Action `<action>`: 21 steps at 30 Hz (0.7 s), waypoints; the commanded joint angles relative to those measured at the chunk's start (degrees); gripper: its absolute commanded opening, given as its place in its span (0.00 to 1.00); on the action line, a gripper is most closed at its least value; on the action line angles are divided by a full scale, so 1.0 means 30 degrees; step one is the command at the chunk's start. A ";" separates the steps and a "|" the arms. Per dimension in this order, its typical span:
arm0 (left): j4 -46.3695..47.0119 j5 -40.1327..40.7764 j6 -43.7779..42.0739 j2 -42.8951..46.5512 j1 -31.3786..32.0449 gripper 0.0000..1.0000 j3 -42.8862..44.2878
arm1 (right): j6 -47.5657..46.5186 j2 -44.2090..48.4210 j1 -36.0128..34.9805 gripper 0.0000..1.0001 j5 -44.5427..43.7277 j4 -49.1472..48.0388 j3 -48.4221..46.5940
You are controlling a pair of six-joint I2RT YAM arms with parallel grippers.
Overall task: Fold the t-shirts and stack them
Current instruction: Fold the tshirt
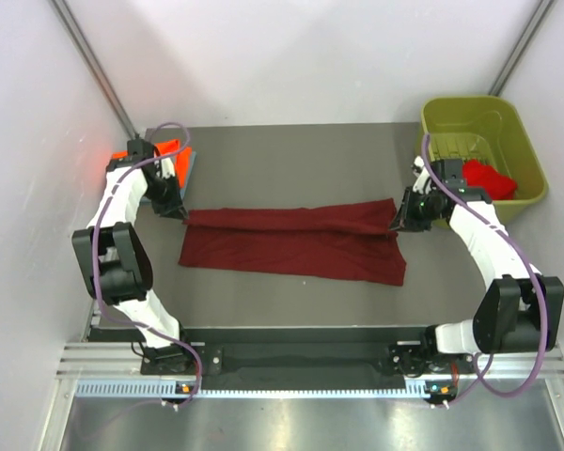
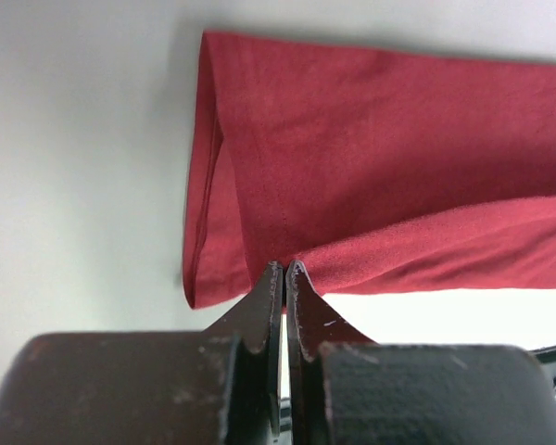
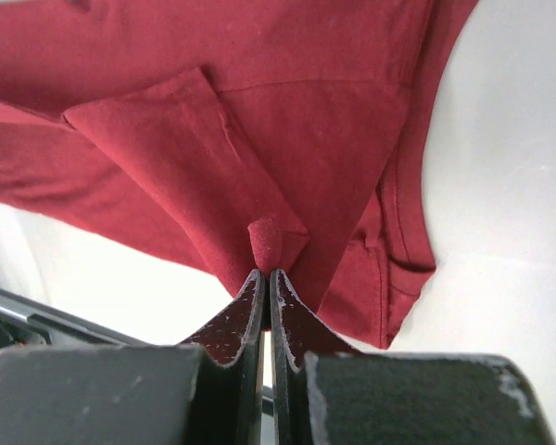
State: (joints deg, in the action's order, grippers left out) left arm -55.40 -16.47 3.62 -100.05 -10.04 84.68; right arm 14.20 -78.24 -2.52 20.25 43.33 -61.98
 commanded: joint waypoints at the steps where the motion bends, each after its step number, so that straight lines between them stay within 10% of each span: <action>1: -0.0664 0.0509 0.0317 0.1093 -0.0284 0.00 -0.0629 | 0.0131 0.1000 -0.0155 0.00 0.0340 0.0116 0.0179; 21: -0.0840 0.2119 0.0934 0.1271 -0.0842 0.12 -0.3384 | -0.0103 0.0592 -0.0126 0.04 0.1072 0.0438 0.2786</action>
State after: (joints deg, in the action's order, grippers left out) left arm -57.34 -12.56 5.91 -98.35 -11.99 75.22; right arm 14.17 -75.72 -2.52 21.85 44.80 -54.37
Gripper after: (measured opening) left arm 0.106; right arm 0.019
